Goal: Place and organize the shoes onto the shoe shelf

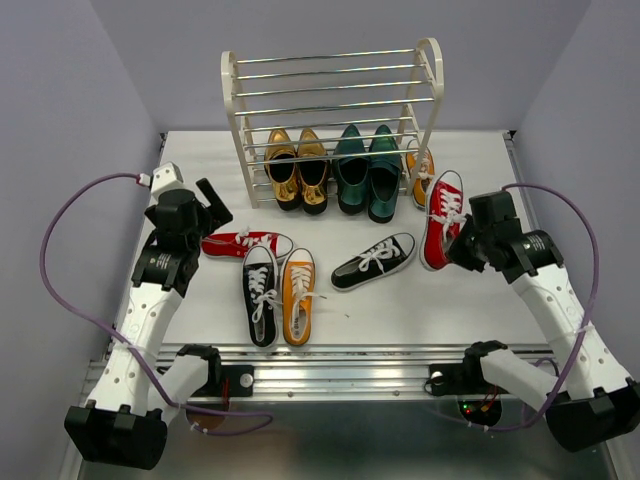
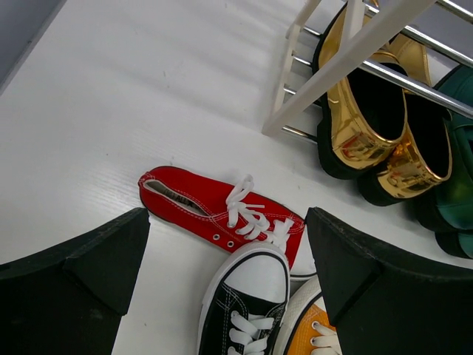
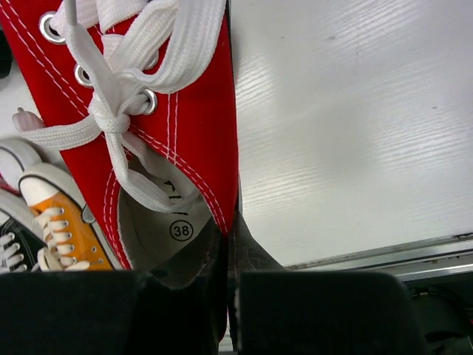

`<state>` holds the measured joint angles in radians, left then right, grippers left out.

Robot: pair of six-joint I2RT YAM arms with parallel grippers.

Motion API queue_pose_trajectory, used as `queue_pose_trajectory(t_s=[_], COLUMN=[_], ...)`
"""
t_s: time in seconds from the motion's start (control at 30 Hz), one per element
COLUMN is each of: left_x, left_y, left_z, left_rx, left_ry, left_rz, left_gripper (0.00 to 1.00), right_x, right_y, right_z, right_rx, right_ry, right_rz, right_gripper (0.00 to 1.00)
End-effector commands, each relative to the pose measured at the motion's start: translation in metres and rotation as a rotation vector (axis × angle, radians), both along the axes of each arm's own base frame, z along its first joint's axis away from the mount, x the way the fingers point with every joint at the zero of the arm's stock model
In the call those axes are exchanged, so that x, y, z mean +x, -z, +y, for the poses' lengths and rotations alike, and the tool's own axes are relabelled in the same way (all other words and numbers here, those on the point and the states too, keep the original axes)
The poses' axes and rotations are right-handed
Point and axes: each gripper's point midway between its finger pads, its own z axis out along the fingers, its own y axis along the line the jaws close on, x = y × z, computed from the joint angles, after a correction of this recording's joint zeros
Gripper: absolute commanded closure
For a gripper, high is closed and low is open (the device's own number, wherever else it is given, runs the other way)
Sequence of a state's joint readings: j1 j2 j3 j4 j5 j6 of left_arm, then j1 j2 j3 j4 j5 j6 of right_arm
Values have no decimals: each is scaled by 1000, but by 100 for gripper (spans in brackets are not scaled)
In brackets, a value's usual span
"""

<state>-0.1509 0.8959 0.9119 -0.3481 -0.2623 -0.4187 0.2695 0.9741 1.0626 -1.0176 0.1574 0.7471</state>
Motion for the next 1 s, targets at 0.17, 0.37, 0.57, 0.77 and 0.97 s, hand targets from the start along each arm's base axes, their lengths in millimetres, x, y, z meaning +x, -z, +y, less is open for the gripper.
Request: queue_pose_trajectory(t_s=[0.17,0.37,0.57,0.77,0.97], left_x=[16,20,20,16,11], left_y=[-44,-49,-53,-61,-72], left_z=[-6,-19,-24,-25,-27], left_rx=[-15,-77,-105,-118,-119], left_ry=[19,63,74,82,96], left_rz=[-96,-100,-107,-116,-124], left_gripper=[1,1,2,2,2], right_x=[19,29,50,79,136], right_y=[-68,-80,-93,-98,-108], right_z=[28,43,63,83,83], right_rx=[62,79,35,-73,-185], right_ry=[-209,-288,-357,-365,-285], right_rz=[-179,-195,-202,-206,-240], right_gripper=[99,99,99,99,99])
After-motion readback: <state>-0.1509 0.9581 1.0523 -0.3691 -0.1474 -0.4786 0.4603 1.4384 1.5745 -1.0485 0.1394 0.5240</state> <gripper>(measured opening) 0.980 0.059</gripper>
